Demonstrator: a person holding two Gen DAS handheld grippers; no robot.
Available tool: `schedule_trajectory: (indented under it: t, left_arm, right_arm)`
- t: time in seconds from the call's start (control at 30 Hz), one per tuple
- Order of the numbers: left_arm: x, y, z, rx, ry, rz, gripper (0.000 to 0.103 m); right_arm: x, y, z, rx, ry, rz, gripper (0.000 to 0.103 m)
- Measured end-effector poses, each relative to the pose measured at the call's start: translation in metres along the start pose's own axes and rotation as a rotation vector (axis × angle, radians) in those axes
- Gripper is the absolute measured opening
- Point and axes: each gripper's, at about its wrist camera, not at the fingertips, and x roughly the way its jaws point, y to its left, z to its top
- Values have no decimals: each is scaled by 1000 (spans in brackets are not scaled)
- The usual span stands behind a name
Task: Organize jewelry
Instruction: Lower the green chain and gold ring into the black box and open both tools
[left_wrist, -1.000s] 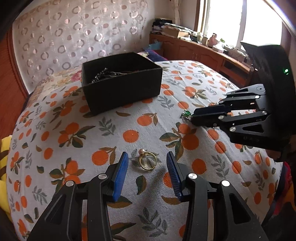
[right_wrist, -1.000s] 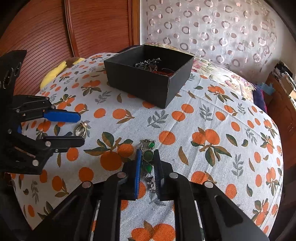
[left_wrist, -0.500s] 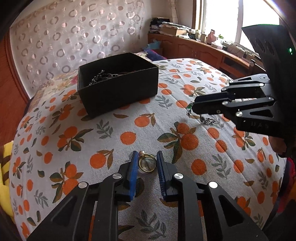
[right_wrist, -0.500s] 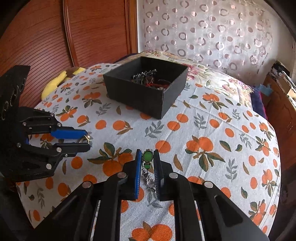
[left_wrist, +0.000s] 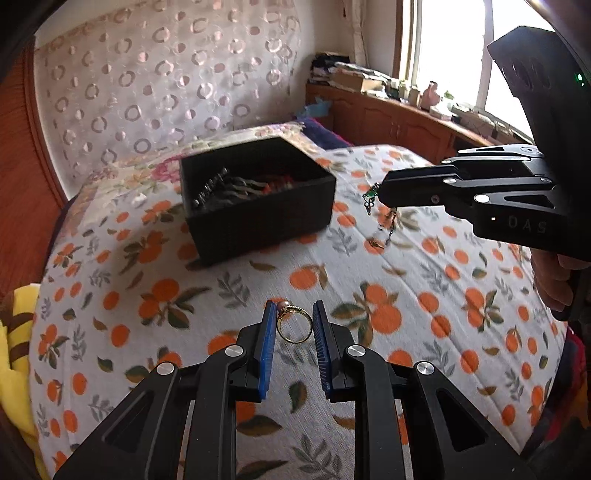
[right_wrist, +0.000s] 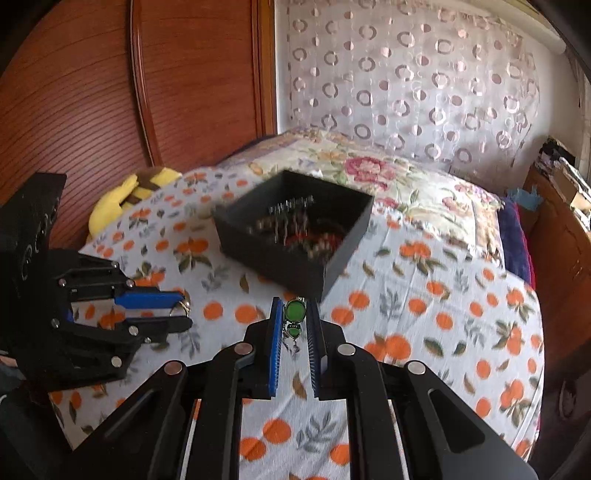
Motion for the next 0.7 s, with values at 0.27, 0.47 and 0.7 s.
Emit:
schedule_trajectory:
  t: [0.27, 0.47, 0.7]
  left_arm:
    - [-11, 13, 21, -27, -64, 20, 19]
    - [-15, 25, 39, -50, -103, 23, 19]
    - [-13, 37, 56, -68, -127, 40, 19]
  right_arm:
    - [-2, 1, 37, -4, -51, 1, 14]
    - [8, -1, 65, -12, -69, -17, 14]
    - [30, -11, 86, 5, -59, -31, 14]
